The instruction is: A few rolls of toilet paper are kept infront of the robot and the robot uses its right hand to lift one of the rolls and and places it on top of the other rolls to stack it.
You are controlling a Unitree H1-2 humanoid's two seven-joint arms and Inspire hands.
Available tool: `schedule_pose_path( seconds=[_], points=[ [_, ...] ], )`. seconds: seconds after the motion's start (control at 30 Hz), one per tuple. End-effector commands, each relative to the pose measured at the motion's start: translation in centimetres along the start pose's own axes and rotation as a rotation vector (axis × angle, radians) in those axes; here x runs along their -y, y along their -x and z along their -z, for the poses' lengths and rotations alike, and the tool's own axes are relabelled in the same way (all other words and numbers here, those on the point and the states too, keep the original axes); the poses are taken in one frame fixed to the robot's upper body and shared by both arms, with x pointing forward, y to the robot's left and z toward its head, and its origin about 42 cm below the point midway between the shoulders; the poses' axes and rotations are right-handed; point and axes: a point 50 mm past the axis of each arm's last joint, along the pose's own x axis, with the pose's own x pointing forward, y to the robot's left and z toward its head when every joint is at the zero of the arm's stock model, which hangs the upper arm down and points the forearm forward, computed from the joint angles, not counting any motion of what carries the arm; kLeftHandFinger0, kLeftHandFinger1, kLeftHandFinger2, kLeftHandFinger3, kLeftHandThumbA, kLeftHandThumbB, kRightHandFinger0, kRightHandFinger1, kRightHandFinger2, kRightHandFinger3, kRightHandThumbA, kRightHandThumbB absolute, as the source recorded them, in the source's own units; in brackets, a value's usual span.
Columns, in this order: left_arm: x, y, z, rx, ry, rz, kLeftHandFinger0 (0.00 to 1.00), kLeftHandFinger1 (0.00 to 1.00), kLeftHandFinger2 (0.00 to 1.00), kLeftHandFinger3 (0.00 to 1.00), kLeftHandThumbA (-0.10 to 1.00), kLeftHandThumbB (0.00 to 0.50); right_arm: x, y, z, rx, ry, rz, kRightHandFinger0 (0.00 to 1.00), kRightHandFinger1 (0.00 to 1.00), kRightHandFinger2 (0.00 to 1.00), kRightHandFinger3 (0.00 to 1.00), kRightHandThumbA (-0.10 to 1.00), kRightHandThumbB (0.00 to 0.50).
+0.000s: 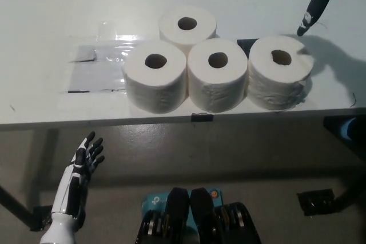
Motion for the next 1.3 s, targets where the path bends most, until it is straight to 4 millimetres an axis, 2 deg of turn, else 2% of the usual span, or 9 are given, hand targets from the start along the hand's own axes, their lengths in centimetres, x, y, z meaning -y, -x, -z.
schedule_pose_path(
  seconds=[0.0,0.03,0.27,0.47,0.7,0.8,0.97,1.2,1.27],
  points=[
    [-0.2,-0.2,-1.3,0.057,-0.002,0.013,1.0,1.0,1.0,1.0,1.0,0.102,2.2,1.1,-1.9,-0.002,0.103,0.046,1.0,1.0,1.0,1.0,1.0,0.466],
    [-0.3,-0.1,-1.2,0.05,-0.006,0.012,1.0,1.0,1.0,1.0,1.0,0.13,1.7,0.6,-1.9,-0.001,0.126,0.033,1.0,1.0,1.0,1.0,1.0,0.487],
    [-0.2,0.0,-1.2,0.056,-0.005,0.016,1.0,1.0,1.0,1.0,1.0,0.125,0.3,-1.2,-2.0,-0.031,0.211,0.068,1.0,1.0,1.0,1.0,1.0,0.499],
    [-0.1,0.1,-1.2,0.054,-0.001,0.018,1.0,1.0,1.0,1.0,1.0,0.118,-0.5,-2.1,-1.5,-0.033,0.206,0.083,1.0,1.0,1.0,1.0,1.0,0.46],
    [-0.2,-0.1,-1.4,0.061,-0.008,0.019,1.0,1.0,1.0,1.0,1.0,0.095,-0.5,-2.5,-1.3,-0.017,0.199,0.09,1.0,1.0,1.0,1.0,1.0,0.476],
    [-0.2,-0.2,-1.5,0.063,-0.006,0.017,1.0,1.0,1.0,1.0,1.0,0.126,-0.5,-2.6,-1.1,-0.023,0.197,0.099,1.0,1.0,1.0,1.0,1.0,0.488],
    [-0.2,-0.1,-1.5,0.057,-0.008,0.018,1.0,1.0,1.0,1.0,1.0,0.139,-0.6,-2.8,-0.7,-0.025,0.199,0.1,1.0,1.0,1.0,1.0,1.0,0.479],
    [-0.2,-0.1,-1.5,0.064,-0.007,0.014,1.0,1.0,1.0,1.0,1.0,0.116,0.2,-2.3,-1.2,-0.029,0.179,0.114,1.0,1.0,1.0,1.0,1.0,0.5],
    [-0.2,-0.2,-1.5,0.065,-0.005,0.015,1.0,1.0,1.0,1.0,1.0,0.11,0.6,-2.0,-1.6,0.011,0.108,0.085,1.0,1.0,1.0,1.0,1.0,0.43]
  ],
)
